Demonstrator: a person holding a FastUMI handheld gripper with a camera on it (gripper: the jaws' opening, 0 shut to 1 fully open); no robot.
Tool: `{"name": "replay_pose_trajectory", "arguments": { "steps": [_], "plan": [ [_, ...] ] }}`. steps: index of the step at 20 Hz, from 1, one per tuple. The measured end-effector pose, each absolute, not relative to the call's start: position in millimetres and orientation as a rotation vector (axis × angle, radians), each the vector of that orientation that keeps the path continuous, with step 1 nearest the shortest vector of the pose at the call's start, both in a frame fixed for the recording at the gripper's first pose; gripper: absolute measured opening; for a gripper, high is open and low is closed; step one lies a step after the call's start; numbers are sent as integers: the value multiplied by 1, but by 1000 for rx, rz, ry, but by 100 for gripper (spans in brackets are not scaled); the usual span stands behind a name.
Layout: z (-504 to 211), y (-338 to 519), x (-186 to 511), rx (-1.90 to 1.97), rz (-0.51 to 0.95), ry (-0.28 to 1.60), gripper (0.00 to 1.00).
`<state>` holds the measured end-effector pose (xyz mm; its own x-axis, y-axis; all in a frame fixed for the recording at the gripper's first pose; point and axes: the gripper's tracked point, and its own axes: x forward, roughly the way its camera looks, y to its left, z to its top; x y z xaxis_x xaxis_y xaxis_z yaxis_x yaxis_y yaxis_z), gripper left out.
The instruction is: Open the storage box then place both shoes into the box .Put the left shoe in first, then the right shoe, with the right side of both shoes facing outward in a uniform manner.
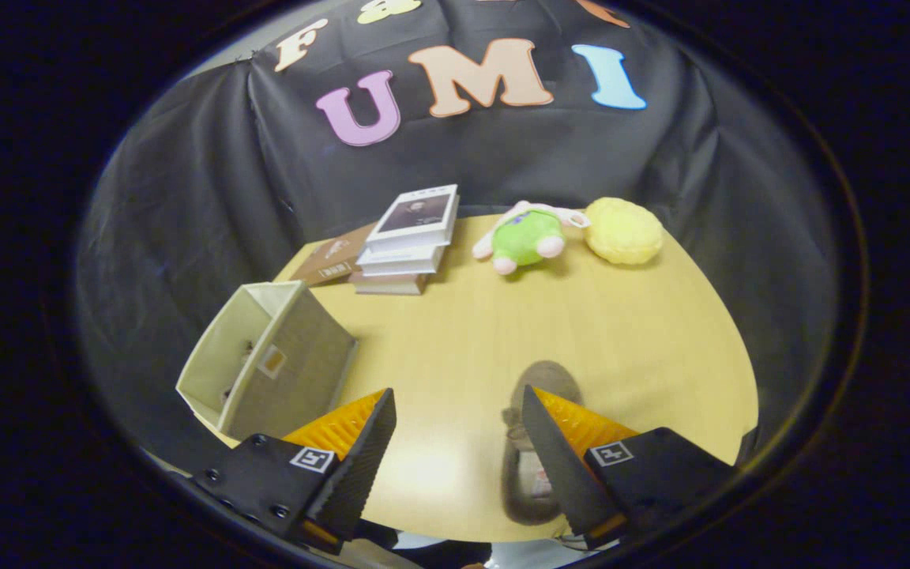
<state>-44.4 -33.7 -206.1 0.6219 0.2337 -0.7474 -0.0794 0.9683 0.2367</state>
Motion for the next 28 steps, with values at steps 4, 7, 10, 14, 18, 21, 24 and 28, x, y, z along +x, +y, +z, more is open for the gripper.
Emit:
{"name": "replay_pose_trajectory", "arguments": {
  "steps": [4,7,10,14,18,21,24,28],
  "plan": [
    [-242,-75,-61,174,157,944,100],
    [-277,-102,-80,127,138,1033,100],
    [-305,-115,-88,113,136,1094,100],
    [-329,-120,-96,102,153,1169,84],
    [-342,-115,-98,139,177,1224,65],
    [-343,-109,-102,148,196,1254,50],
    [-345,-118,-101,110,167,1270,31],
    [-344,-122,-105,179,79,1320,4]
  ]
}}
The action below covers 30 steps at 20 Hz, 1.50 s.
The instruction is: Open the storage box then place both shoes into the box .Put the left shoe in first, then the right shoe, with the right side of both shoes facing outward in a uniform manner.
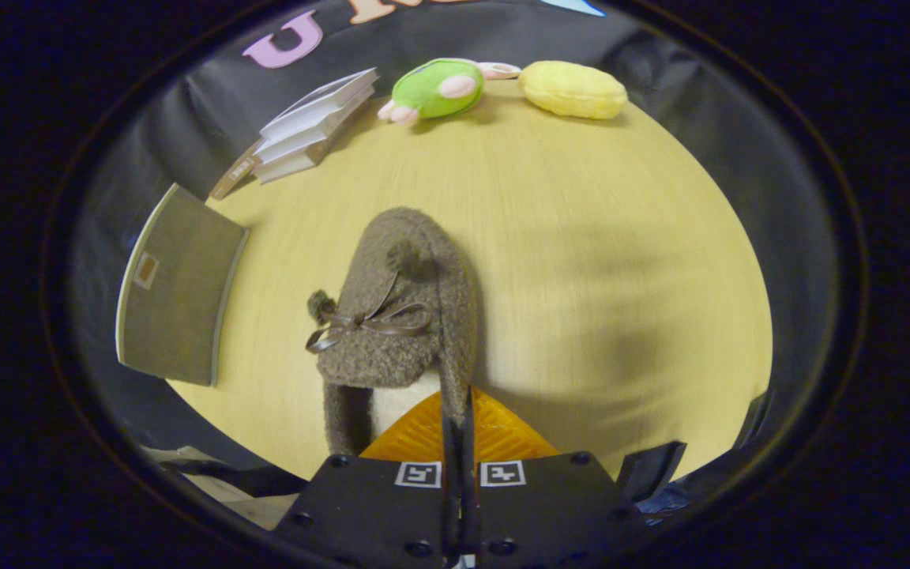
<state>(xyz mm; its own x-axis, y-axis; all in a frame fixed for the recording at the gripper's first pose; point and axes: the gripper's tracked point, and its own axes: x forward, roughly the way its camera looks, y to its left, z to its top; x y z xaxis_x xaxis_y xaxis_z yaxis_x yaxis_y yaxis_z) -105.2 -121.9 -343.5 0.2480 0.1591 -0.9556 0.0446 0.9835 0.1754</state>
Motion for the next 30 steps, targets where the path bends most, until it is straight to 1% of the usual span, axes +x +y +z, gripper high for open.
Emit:
{"name": "replay_pose_trajectory", "arguments": {
  "steps": [3,8,12,17,30],
  "plan": [
    [-337,-112,-107,280,53,1339,4],
    [-313,-83,-96,451,17,1321,4],
    [-286,-59,-91,486,5,1301,4],
    [-239,-14,-75,488,39,1239,4],
    [-149,148,-31,504,218,1117,4]
  ]
}}
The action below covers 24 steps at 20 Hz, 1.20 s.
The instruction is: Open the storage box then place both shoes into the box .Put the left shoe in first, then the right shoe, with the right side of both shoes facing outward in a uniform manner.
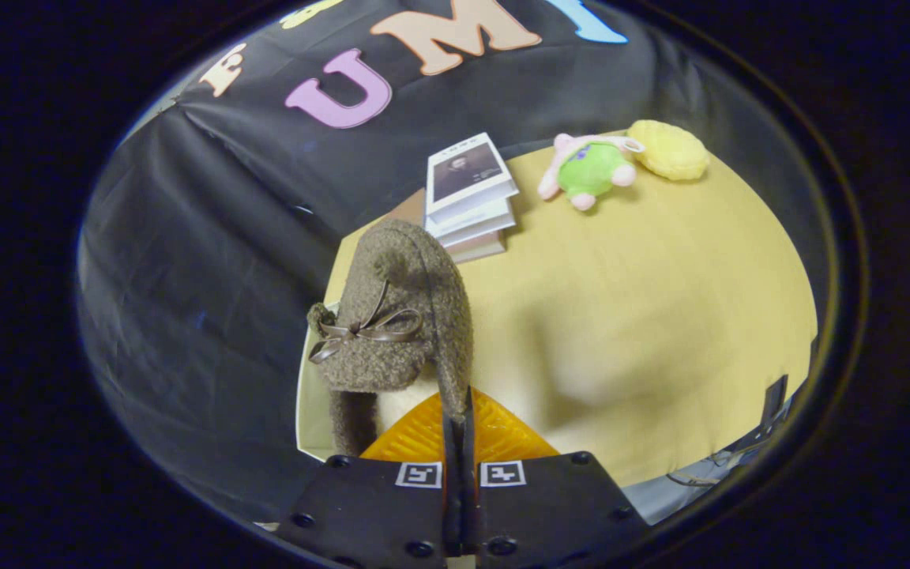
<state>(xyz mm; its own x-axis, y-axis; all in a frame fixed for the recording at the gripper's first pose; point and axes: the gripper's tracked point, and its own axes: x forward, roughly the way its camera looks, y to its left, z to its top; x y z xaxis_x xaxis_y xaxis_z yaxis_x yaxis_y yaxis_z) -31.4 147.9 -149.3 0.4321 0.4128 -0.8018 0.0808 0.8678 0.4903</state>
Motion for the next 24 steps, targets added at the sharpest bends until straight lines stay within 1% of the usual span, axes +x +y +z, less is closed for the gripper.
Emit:
{"name": "replay_pose_trajectory", "arguments": {
  "steps": [5,6,13,15,17,21,24],
  "plan": [
    [-134,197,-28,515,270,1104,4],
    [-132,210,-36,513,276,1109,4],
    [-162,263,-49,452,265,1146,4],
    [-175,273,-54,412,244,1150,4],
    [-188,275,-58,357,193,1144,4],
    [-199,268,-54,293,85,1091,10],
    [-200,262,-55,284,48,1088,15]
  ]
}}
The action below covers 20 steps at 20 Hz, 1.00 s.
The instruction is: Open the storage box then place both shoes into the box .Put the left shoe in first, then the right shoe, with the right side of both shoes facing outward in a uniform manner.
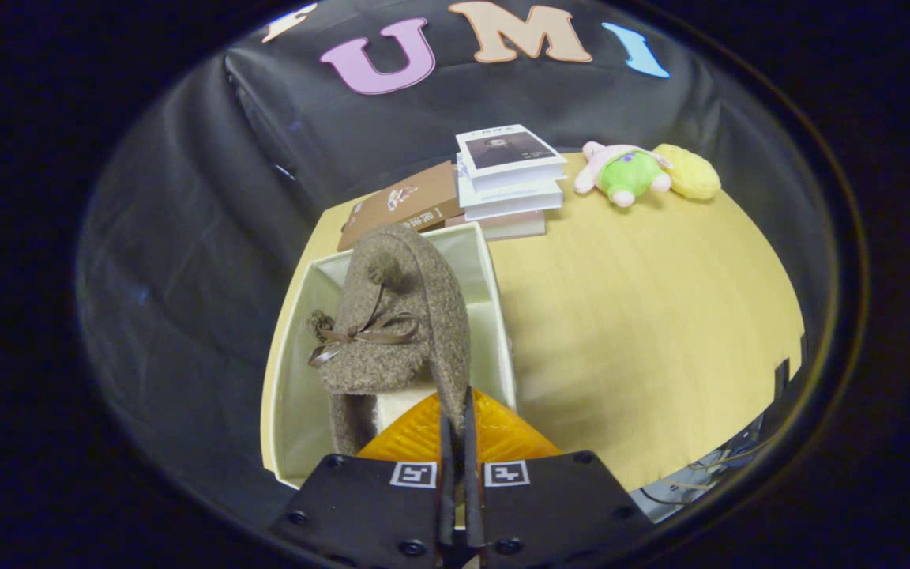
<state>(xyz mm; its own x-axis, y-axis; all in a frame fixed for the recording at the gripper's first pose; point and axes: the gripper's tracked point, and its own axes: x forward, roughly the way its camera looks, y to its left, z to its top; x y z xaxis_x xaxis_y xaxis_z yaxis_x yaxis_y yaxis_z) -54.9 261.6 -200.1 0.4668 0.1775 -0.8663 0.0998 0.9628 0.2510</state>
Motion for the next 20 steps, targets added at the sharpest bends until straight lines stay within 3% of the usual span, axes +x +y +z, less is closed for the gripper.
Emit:
{"name": "replay_pose_trajectory", "arguments": {
  "steps": [3,13,20],
  "plan": [
    [-183,259,-42,289,51,1015,17],
    [-115,264,-26,233,282,749,100],
    [-39,199,-13,150,281,441,100]
  ]
}}
